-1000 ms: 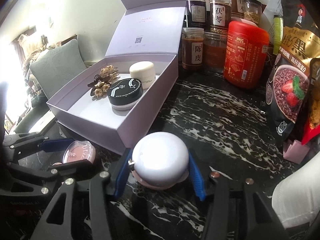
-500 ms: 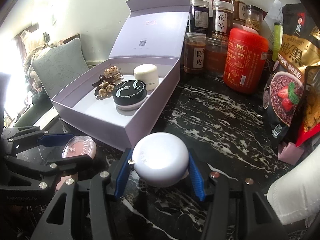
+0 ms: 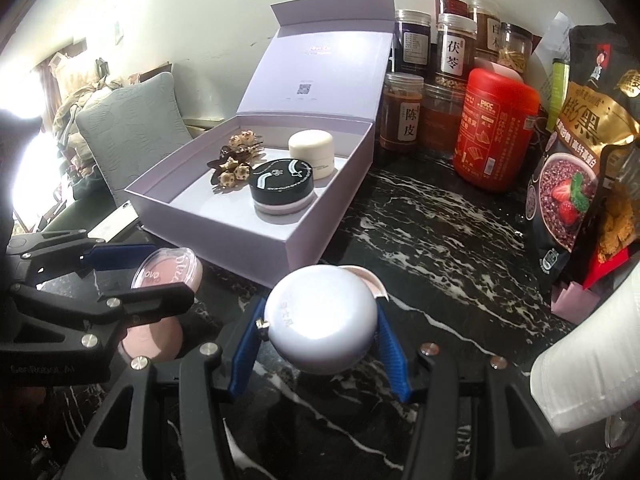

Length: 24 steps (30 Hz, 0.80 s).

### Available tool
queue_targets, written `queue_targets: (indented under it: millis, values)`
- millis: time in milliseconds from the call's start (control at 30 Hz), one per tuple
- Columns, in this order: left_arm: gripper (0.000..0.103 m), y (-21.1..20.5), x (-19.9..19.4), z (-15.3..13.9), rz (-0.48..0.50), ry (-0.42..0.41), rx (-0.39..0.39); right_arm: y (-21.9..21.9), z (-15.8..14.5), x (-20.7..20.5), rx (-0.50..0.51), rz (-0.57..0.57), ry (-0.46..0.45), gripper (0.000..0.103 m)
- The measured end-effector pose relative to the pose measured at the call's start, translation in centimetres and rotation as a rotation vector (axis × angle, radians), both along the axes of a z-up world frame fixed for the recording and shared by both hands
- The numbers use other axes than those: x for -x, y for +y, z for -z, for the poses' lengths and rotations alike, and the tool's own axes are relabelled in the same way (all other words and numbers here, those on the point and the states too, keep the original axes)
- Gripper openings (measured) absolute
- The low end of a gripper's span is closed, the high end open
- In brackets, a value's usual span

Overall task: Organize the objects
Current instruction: 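Carry the blush compact with the left tool while the right tool carries the dome item into the box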

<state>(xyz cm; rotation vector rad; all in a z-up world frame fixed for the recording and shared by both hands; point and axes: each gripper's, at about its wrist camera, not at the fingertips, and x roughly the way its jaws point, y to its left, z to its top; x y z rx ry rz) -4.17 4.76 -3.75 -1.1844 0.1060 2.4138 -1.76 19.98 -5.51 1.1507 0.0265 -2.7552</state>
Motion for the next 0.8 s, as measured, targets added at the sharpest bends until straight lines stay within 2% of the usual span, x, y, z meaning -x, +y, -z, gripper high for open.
queue_targets:
  millis: [400, 800]
  values:
    - [0.054, -2.0, -1.0, -1.5, -0.036, 0.036, -0.012, -2.0, -1.7, -1.7, -0.026, -0.044, 0.026, 0.055]
    - [0.054, -4.8, -1.3, -3.3, -0.103, 0.064, 0.004, -6.0, -3.3, -1.8, -0.031, -0.157, 0.057, 0.055]
